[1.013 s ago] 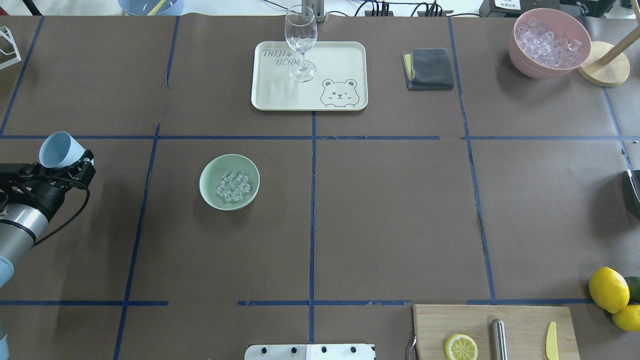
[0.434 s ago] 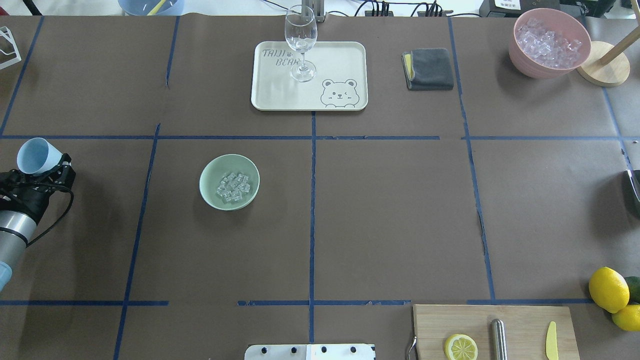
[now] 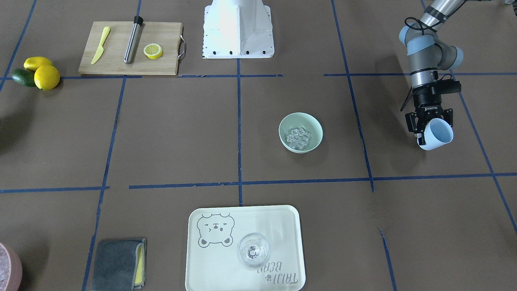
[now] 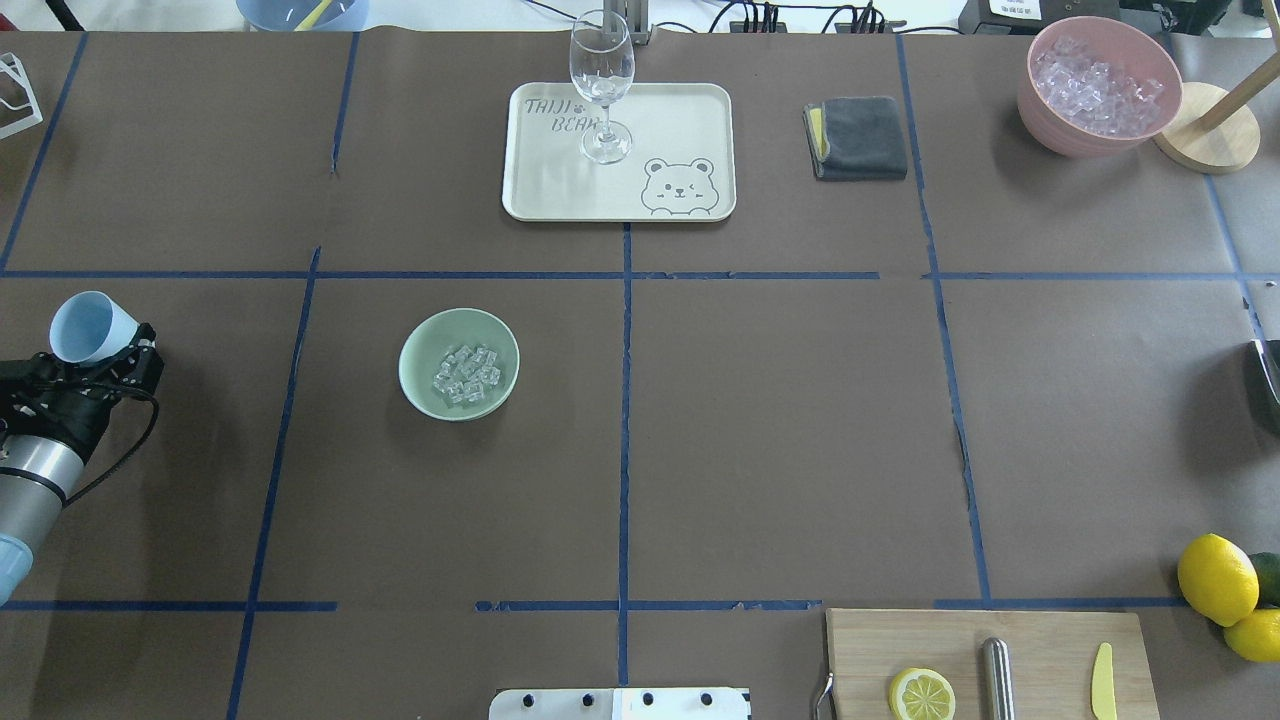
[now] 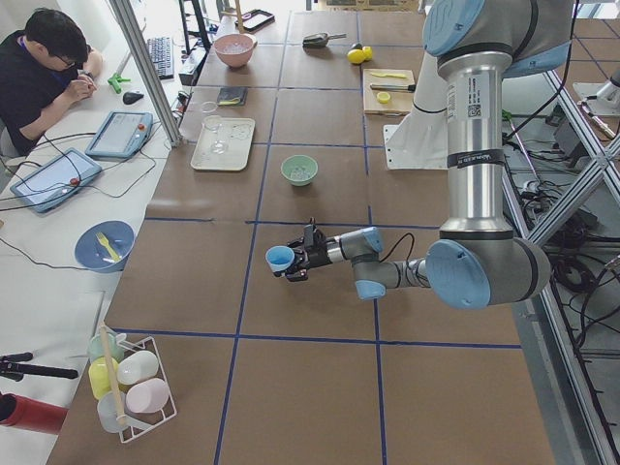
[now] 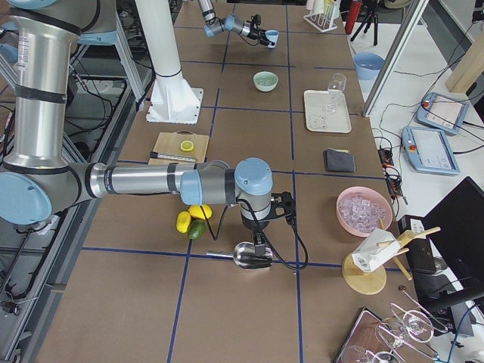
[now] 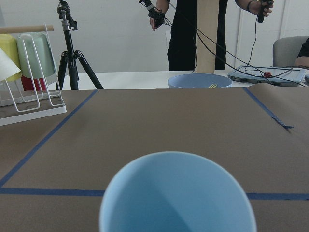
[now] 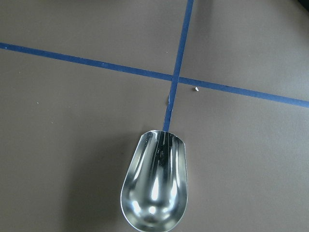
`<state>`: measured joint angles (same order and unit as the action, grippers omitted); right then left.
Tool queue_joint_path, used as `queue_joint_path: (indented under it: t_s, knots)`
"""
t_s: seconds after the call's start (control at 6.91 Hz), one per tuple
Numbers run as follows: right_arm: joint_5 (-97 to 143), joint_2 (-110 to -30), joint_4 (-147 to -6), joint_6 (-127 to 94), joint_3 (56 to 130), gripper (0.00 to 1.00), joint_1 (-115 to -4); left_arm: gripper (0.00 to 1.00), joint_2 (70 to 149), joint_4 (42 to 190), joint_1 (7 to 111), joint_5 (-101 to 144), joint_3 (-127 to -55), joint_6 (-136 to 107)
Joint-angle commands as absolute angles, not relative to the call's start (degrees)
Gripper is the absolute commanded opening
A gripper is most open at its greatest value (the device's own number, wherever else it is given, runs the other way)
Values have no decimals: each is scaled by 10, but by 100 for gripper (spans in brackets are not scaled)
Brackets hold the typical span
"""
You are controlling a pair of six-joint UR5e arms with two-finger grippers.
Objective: Pour ice into bowl
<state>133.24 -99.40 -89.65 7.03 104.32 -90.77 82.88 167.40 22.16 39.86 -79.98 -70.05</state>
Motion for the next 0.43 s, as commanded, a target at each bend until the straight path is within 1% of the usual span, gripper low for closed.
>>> queue_joint_path:
  t_s: [0.0,0.29]
  knots:
    - [1332,-994,-896,70,1043,100,-908,99,829,1674,212,397,-799,-704]
    - [1332,-994,-896,70,1043,100,-907,100,826,1676,213,399,-804,-702]
